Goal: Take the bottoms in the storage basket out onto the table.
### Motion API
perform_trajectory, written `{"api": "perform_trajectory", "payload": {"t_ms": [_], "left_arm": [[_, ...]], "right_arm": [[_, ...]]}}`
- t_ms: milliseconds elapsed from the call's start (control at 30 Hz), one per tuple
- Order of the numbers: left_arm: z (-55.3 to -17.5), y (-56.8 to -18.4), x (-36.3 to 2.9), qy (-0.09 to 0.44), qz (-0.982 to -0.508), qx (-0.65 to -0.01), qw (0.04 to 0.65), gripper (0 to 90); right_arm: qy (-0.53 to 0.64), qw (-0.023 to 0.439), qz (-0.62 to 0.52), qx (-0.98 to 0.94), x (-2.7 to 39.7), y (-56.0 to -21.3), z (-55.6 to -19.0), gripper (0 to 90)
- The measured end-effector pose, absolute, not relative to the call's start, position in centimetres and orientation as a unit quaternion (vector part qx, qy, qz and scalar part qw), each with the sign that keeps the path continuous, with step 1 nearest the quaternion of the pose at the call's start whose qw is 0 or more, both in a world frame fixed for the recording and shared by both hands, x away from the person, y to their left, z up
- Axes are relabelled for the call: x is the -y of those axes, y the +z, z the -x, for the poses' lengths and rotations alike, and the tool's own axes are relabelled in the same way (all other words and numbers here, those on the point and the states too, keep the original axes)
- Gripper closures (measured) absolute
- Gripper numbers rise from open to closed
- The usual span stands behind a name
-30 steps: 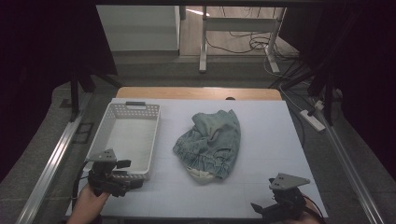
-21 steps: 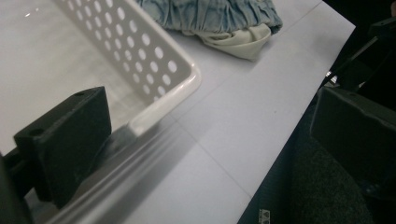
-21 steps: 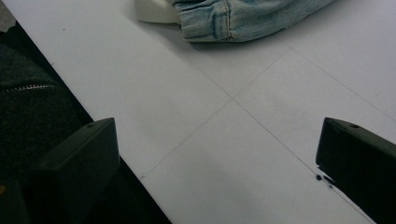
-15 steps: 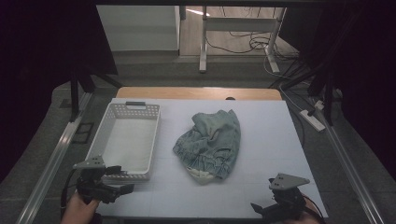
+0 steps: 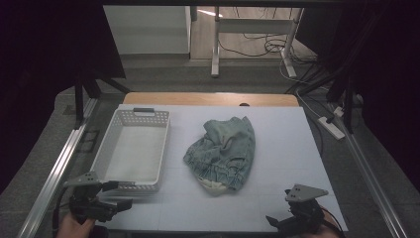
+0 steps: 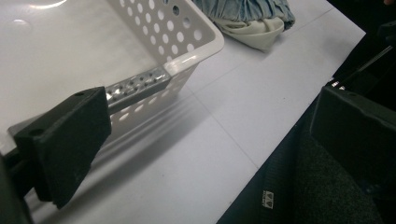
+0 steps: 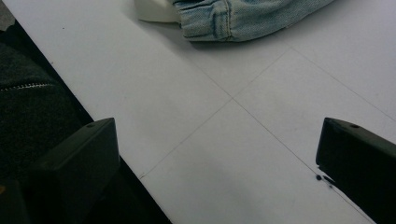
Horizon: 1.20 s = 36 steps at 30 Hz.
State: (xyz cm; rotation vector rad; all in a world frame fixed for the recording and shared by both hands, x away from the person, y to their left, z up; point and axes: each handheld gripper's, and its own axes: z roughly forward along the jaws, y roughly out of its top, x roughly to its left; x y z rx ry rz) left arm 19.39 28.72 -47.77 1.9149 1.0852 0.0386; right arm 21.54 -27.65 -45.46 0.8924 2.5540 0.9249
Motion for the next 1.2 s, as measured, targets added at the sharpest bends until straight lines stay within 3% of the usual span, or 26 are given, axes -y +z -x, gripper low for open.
{"api": "perform_trajectory", "payload": {"t_ms": [1200], "left_arm": [[-17.2,-47.9,-31.3,0.051,-0.767,-0.471,0.433,0.0]], "right_arm": [[0.317,0.143,-0.309,-0.885,27.6,-45.5,-21.5,0.0]]}}
